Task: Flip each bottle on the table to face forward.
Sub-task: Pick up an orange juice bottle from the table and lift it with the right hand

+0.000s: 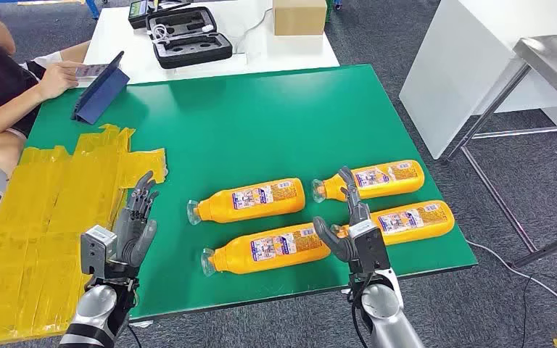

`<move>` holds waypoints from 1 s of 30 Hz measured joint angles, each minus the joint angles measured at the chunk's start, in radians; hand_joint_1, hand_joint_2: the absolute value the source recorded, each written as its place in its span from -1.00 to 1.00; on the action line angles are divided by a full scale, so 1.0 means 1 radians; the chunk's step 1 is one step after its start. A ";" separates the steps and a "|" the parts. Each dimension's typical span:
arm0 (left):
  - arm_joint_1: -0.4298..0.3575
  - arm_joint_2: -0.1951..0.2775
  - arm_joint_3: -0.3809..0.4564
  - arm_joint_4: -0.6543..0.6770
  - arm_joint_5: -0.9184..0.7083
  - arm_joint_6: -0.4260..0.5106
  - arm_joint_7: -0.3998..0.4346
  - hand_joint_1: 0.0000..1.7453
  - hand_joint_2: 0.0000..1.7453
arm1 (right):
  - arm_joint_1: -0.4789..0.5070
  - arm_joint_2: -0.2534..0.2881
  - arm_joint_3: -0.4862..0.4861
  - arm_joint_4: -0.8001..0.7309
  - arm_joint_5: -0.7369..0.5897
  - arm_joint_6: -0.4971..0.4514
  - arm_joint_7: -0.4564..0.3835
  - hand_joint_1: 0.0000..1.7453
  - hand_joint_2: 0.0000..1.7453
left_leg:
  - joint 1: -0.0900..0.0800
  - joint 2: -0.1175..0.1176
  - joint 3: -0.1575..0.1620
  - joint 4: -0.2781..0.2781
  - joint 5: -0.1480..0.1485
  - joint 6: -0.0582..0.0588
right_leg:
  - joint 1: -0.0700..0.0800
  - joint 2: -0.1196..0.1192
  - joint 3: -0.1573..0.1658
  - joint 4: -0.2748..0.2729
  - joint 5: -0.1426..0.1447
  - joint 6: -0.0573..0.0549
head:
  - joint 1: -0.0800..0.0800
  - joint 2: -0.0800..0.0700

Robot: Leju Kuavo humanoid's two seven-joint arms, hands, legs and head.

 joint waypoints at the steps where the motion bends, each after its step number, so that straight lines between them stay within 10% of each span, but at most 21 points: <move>1: 0.000 0.000 0.000 0.000 0.000 0.000 0.000 -1.00 0.33 | 0.000 0.000 0.000 0.000 0.000 0.000 0.000 -1.00 1.00 | 0.000 0.000 0.000 0.000 0.000 0.000 | 0.000 0.000 0.000 0.000 0.000 0.000 | 0.000 0.000; 3: 0.000 0.000 0.000 0.000 0.000 0.000 0.000 -1.00 1.00 | 0.000 0.000 0.000 0.000 0.000 0.000 0.000 -1.00 1.00 | 0.000 0.000 0.000 0.000 0.000 0.000 | 0.000 0.000 0.000 0.000 0.000 0.000 | 0.000 0.000; 20: 0.000 0.000 0.000 0.000 0.000 0.000 0.000 -1.00 1.00 | 0.000 0.000 0.000 0.000 0.000 0.000 0.000 -1.00 1.00 | 0.000 0.000 0.000 0.000 0.000 0.000 | 0.000 0.000 0.000 0.000 0.000 0.000 | 0.000 0.000; 21: 0.000 0.000 0.000 0.000 0.000 0.000 0.000 -0.97 1.00 | 0.000 0.000 0.000 0.000 0.000 0.000 0.000 -1.00 1.00 | 0.000 0.000 0.000 0.000 0.000 0.000 | 0.000 0.000 0.000 0.000 0.000 0.000 | 0.000 0.000; 22: 0.000 0.000 0.000 0.000 0.000 0.000 0.000 -0.52 1.00 | 0.000 0.000 0.000 0.000 0.000 0.000 0.000 -1.00 1.00 | 0.000 0.000 0.000 0.000 0.000 0.000 | 0.000 0.000 0.000 0.000 0.000 0.000 | 0.000 0.000; 25: 0.000 0.000 0.000 0.000 0.000 0.000 0.000 0.95 1.00 | 0.000 0.000 0.000 0.000 0.000 0.000 0.000 -0.13 1.00 | 0.000 0.000 0.000 0.000 0.000 0.000 | 0.000 0.000 0.000 0.000 0.000 0.000 | 0.000 0.000; 27: 0.000 0.000 0.000 0.000 0.000 0.000 0.000 1.00 1.00 | 0.000 0.000 0.000 0.000 0.000 0.000 0.000 0.68 1.00 | 0.000 0.000 0.000 0.000 0.000 0.000 | 0.000 0.000 0.000 0.000 0.000 0.000 | 0.000 0.000; 30: 0.000 0.000 0.000 0.000 0.000 0.000 0.000 1.00 1.00 | 0.000 0.000 0.000 0.000 0.000 0.000 0.000 0.91 1.00 | 0.000 0.000 0.000 0.000 0.000 0.000 | 0.000 0.000 0.000 0.000 0.000 0.000 | 0.000 0.000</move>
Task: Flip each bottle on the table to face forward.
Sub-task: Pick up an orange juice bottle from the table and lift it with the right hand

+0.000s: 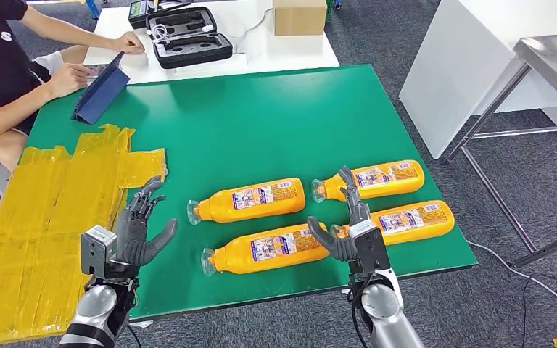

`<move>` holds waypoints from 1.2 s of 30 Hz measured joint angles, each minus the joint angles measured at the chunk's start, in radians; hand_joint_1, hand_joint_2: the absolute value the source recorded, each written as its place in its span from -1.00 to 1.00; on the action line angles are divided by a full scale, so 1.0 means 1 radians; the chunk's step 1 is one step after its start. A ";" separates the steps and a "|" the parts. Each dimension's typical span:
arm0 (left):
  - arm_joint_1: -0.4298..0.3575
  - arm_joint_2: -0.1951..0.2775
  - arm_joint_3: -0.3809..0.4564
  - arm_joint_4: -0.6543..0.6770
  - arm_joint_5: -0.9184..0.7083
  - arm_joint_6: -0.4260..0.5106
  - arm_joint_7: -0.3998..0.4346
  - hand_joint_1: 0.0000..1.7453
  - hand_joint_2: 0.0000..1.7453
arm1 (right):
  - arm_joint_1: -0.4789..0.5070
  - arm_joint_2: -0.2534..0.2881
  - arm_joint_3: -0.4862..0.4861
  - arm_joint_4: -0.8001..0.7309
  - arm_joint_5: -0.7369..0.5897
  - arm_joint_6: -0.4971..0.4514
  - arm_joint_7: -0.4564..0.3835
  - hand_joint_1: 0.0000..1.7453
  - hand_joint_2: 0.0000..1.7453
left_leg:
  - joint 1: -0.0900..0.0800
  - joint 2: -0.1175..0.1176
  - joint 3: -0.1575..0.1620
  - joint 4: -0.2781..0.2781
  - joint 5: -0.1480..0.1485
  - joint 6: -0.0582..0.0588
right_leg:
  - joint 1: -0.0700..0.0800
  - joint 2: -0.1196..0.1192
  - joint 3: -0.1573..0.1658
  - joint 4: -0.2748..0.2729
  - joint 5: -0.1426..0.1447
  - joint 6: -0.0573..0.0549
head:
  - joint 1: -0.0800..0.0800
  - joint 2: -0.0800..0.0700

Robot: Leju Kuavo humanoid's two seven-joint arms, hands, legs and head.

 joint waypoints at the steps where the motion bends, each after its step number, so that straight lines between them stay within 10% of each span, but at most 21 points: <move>1: 0.000 0.000 0.000 0.000 0.000 0.000 0.000 1.00 1.00 | 0.000 0.000 0.000 0.000 0.000 0.000 0.000 0.94 1.00 | 0.000 0.000 0.000 0.000 0.000 0.000 | 0.000 0.000 0.000 0.000 0.000 0.000 | 0.000 0.000; 11: 0.001 0.000 0.000 -0.003 -0.009 0.015 -0.011 1.00 1.00 | 0.001 0.001 0.000 -0.001 -0.010 -0.003 -0.010 1.00 1.00 | 0.000 0.000 0.000 0.000 0.000 0.000 | 0.000 0.000 0.000 0.000 0.000 0.000 | 0.000 0.000; 18: 0.053 -0.010 -0.044 -0.218 -0.138 0.311 -0.084 1.00 1.00 | 0.015 0.019 0.007 -0.170 -0.099 -0.109 -0.063 1.00 1.00 | 0.000 -0.001 -0.001 0.000 0.000 0.000 | 0.000 0.000 0.000 0.000 0.000 0.000 | 0.000 0.000; 36: 0.077 -0.008 -0.078 -0.338 -0.134 0.324 -0.087 1.00 1.00 | 0.016 0.020 0.019 -0.262 -0.105 -0.122 -0.064 1.00 1.00 | 0.000 -0.001 0.000 0.000 0.000 0.000 | 0.000 0.000 0.000 0.000 0.000 0.000 | 0.000 0.000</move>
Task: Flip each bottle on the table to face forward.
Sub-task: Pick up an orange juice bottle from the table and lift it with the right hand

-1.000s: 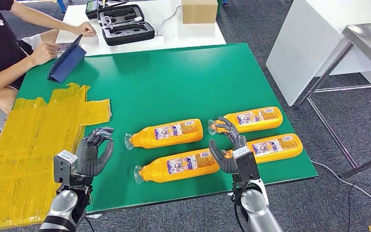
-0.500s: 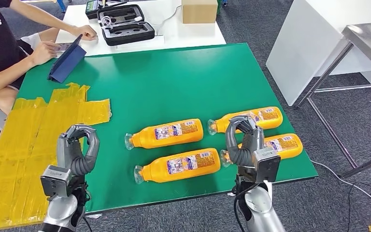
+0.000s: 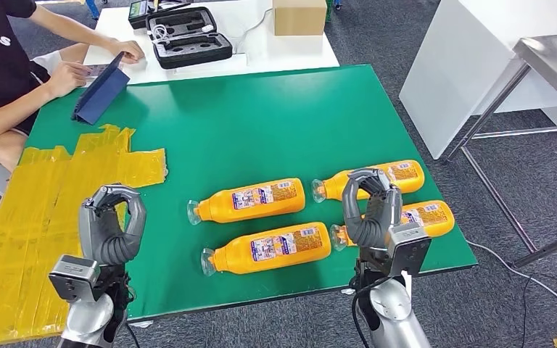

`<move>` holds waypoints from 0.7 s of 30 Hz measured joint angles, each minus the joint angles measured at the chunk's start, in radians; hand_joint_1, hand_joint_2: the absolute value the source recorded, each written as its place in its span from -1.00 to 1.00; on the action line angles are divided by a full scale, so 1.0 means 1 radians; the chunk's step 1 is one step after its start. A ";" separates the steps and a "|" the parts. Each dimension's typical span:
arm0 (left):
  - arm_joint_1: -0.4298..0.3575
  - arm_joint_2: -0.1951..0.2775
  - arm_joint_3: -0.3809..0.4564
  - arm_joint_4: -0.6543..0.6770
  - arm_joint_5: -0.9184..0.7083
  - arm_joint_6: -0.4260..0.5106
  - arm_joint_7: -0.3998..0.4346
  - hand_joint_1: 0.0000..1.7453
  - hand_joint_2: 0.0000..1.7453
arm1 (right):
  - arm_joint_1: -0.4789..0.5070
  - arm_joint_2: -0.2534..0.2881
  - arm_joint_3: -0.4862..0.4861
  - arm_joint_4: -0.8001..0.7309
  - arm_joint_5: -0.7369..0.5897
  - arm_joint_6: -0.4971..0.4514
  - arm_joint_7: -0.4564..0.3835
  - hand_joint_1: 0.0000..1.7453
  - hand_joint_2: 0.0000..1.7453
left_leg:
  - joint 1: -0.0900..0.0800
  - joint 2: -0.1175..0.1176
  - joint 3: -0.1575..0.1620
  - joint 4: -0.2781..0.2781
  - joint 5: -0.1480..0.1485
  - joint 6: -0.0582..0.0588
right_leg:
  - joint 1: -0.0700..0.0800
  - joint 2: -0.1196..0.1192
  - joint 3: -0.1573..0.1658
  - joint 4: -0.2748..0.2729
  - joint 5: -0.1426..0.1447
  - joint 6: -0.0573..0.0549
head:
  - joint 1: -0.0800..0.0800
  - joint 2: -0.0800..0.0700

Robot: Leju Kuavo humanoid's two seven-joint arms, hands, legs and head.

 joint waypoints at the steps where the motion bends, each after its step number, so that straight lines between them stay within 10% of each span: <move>1: 0.000 0.000 0.000 0.000 0.002 0.002 -0.004 1.00 1.00 | 0.000 0.000 0.000 0.000 -0.002 -0.001 -0.003 1.00 1.00 | 0.000 0.000 0.000 0.000 0.000 0.000 | 0.000 0.000 0.000 0.000 0.000 0.000 | 0.000 0.000; 5: 0.000 0.001 -0.001 -0.002 0.006 0.007 -0.017 0.75 1.00 | -0.005 0.000 0.000 -0.001 -0.005 -0.004 -0.009 0.80 1.00 | 0.000 0.000 0.000 0.000 0.000 0.000 | 0.000 0.000 0.000 0.000 0.000 0.000 | 0.000 0.000; 9: -0.002 0.002 -0.002 -0.012 0.009 0.014 -0.018 -1.00 1.00 | -0.018 -0.001 0.004 -0.002 0.049 -0.048 0.006 -1.00 1.00 | 0.000 0.000 0.000 0.000 0.000 0.000 | 0.000 0.000 0.000 0.000 0.000 0.000 | 0.000 0.000; 21: -0.001 -0.023 0.021 -0.023 0.060 -0.039 0.057 -1.00 1.00 | -0.294 -0.043 0.193 0.330 0.857 -0.111 0.323 -1.00 1.00 | 0.000 0.003 0.001 0.000 0.003 0.002 | 0.000 0.000 0.002 0.000 0.001 0.000 | 0.000 0.000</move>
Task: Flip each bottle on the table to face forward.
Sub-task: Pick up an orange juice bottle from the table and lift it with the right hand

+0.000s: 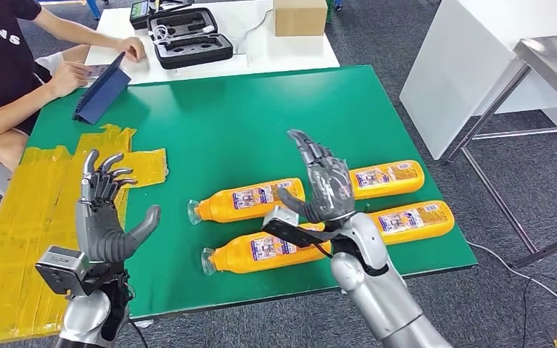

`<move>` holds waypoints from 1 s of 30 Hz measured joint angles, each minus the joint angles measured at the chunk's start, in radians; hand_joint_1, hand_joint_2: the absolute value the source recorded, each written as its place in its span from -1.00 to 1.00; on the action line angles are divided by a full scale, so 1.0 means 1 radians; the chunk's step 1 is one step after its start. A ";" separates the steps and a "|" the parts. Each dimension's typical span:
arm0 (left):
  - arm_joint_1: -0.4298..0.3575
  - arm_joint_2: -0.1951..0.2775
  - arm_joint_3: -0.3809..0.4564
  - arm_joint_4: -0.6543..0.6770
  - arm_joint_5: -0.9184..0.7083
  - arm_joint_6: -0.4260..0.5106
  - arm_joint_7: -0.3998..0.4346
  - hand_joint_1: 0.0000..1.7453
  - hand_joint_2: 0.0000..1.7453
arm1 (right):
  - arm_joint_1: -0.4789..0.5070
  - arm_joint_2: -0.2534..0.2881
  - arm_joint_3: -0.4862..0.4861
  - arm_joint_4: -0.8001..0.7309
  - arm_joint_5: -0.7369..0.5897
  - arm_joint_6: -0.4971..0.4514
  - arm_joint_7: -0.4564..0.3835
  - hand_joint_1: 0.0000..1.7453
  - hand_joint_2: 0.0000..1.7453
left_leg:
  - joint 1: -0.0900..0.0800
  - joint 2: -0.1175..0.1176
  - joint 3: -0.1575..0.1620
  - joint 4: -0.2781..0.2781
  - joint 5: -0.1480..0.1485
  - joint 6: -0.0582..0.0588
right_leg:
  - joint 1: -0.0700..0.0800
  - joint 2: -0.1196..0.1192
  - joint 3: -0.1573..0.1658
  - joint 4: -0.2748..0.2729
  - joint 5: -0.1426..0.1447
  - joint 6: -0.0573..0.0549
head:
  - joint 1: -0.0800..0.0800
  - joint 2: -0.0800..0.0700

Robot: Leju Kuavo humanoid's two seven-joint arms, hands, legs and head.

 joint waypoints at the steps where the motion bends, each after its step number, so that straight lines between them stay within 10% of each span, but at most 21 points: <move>1: 0.000 -0.002 0.003 0.000 0.001 -0.002 0.001 -1.00 1.00 | -0.022 0.001 0.017 0.032 0.008 0.006 0.004 -1.00 1.00 | 0.000 0.000 0.000 0.000 0.000 0.000 | 0.000 0.000 0.000 0.000 0.000 0.000 | 0.000 0.000; 14: -0.051 -0.012 0.015 0.025 0.022 -0.052 0.007 -1.00 1.00 | -0.253 0.024 0.258 0.379 0.170 0.127 -0.010 -1.00 1.00 | 0.000 0.000 0.000 0.000 0.000 0.000 | 0.000 0.000 0.000 0.000 0.000 0.000 | 0.000 0.000; 30: -0.066 -0.012 0.015 0.046 0.029 -0.057 0.007 -1.00 1.00 | -0.309 0.023 0.334 0.491 0.166 0.144 -0.022 -1.00 1.00 | 0.000 0.000 0.000 0.000 0.000 0.000 | 0.000 0.000 -0.001 0.000 0.000 0.000 | 0.000 0.000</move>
